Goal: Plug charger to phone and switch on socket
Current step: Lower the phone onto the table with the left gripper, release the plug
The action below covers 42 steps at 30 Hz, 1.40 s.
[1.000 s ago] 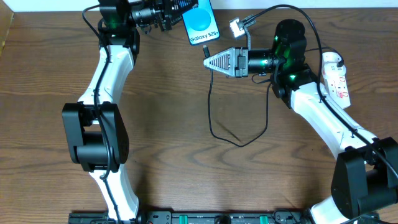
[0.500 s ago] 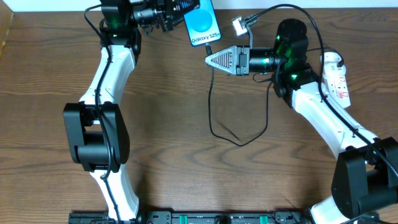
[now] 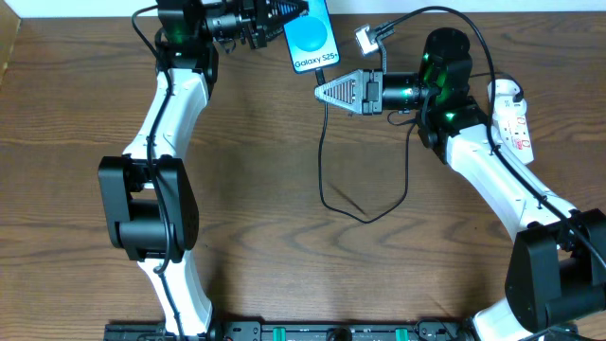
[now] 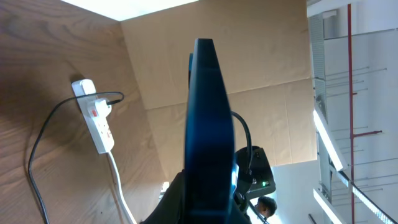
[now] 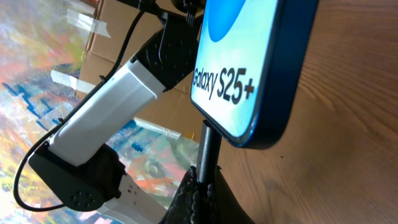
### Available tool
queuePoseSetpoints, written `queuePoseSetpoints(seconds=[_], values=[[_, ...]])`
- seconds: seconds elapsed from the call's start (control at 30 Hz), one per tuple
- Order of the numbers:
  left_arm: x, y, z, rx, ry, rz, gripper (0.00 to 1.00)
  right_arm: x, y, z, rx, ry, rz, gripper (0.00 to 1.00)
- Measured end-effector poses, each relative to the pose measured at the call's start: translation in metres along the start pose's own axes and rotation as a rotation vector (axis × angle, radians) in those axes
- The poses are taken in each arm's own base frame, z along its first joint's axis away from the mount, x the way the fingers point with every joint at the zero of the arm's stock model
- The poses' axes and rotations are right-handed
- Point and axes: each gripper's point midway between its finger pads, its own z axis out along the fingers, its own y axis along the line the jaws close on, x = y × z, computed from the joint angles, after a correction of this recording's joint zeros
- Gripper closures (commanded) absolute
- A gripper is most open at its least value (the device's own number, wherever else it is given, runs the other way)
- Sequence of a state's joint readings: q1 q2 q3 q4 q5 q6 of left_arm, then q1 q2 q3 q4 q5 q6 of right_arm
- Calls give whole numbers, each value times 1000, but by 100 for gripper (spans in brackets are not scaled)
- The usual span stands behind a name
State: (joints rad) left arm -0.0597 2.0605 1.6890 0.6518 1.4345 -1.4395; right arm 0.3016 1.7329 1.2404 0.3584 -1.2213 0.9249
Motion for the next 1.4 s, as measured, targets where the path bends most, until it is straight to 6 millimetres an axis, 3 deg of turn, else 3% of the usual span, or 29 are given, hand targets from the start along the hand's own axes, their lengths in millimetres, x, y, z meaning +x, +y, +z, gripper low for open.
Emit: queuePoseSetpoints(seconds=[0.2,0.27,0.33,0.4,0.5,0.6,0.67,0.7,0.73,0.83,0.9,0.97,1.03,1.13,1.17,1.3,1.37,1.4], values=[[9,0,-5,2,55,1,93,-5,-5,-4,23,-26,23,52],[-4,3,-36,-14,8,9,93,-12,-14,-18,48,-55,41,52],[-7,9,-52,-26,0,23,93,-18,-43,-45,144,-105,158,53],[0,36,-62,-40,-11,13,93,-15,-85,-75,306,-175,251,54],[6,85,-64,-80,-71,-127,93,9,-121,-88,501,-165,318,53],[13,163,-74,-268,-245,-446,93,25,-143,-105,678,-152,313,53],[48,204,-74,-453,-222,-507,93,35,-138,-113,795,-129,260,52],[60,212,-72,-517,-195,-501,93,37,-130,-113,818,-120,226,52],[89,229,-72,-632,-117,-469,93,36,-122,-112,829,-118,187,53],[134,239,-65,-725,116,-248,93,46,-122,-106,858,-77,176,53],[139,243,-66,-727,165,-177,93,52,-121,-97,863,-49,165,52],[146,262,-68,-727,201,-167,93,58,-119,-88,860,-23,154,52],[154,278,-69,-730,218,-205,93,62,-120,-89,873,-12,165,52],[155,282,-69,-732,220,-216,90,66,-122,-91,888,-2,177,52],[155,283,-70,-739,219,-215,65,66,-123,-92,897,-4,175,51],[153,291,-78,-806,218,-204,58,66,-123,-93,902,-1,174,51],[152,291,-78,-815,219,-194,41,67,-123,-93,903,7,167,49],[150,289,-78,-820,215,-188,39,68,-123,-93,903,9,164,49]])
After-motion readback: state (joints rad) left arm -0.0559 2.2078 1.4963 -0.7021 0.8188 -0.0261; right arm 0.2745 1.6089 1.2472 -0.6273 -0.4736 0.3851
